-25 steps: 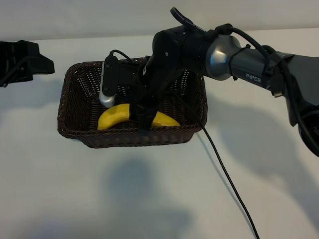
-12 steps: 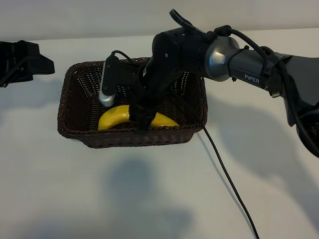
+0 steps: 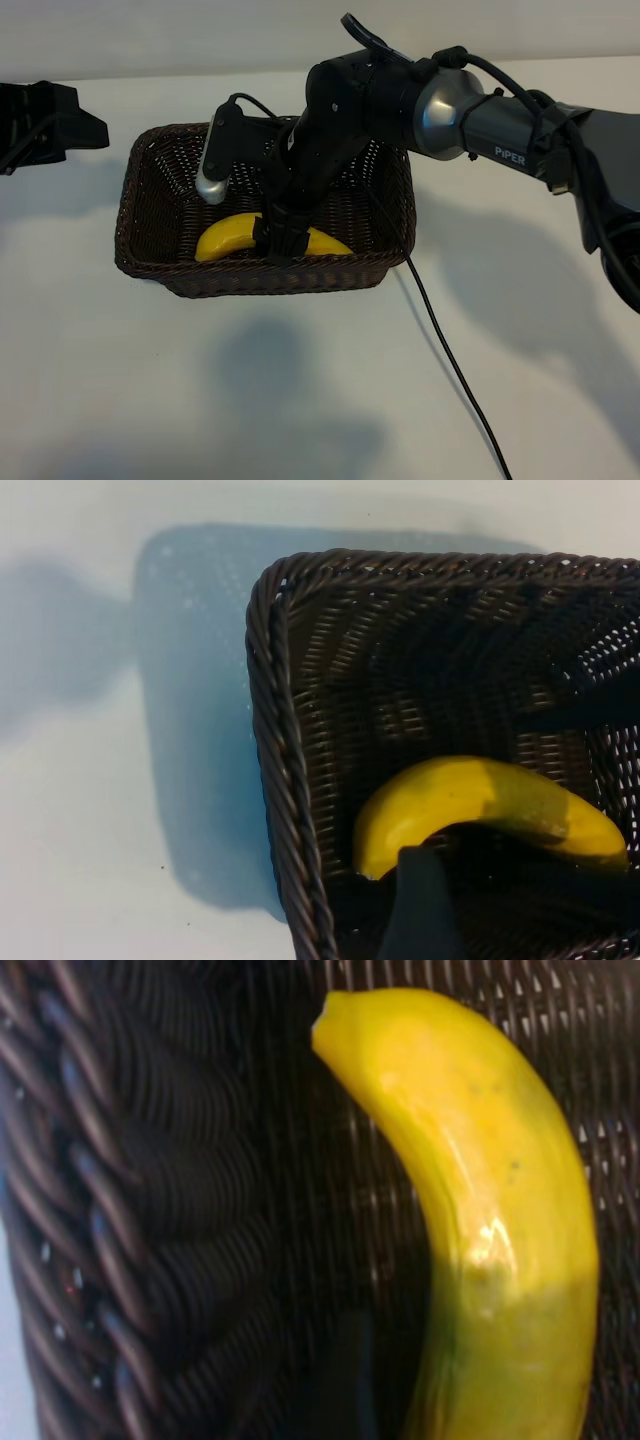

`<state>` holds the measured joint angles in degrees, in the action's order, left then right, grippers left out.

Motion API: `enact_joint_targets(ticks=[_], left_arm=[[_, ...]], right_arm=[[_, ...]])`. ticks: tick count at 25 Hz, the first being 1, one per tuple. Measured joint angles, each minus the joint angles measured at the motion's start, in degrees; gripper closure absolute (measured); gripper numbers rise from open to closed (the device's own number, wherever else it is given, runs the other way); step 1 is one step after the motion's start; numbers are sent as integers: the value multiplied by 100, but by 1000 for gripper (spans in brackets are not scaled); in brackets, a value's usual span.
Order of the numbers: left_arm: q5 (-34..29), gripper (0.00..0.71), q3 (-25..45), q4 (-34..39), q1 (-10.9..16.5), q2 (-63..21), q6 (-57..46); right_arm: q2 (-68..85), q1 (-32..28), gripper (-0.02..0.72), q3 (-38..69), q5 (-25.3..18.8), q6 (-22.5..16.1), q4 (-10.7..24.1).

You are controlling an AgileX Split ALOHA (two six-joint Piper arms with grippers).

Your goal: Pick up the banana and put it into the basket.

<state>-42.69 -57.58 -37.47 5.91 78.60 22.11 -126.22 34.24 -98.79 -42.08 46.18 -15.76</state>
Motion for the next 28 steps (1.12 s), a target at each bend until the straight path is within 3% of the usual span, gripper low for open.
enact_joint_targets(ticks=[6, 12, 19, 24, 28], left_arm=[[0, 161, 0, 0, 0, 0, 11], [59, 161, 0, 5, 0, 0, 16], [89, 161, 0, 5, 0, 0, 126], [119, 161, 0, 5, 0, 0, 132], [205, 161, 0, 5, 0, 0, 132]], right_arm=[[242, 0, 41, -181, -283, -883, 473], [253, 0, 54, -927, -1310, -1755, 1020], [253, 0, 72, -1930, -2551, -2871, 1380], [273, -195, 82, -2408, -2763, -3920, 1614], [343, -591, 91, -2455, -2784, -4348, 1629]])
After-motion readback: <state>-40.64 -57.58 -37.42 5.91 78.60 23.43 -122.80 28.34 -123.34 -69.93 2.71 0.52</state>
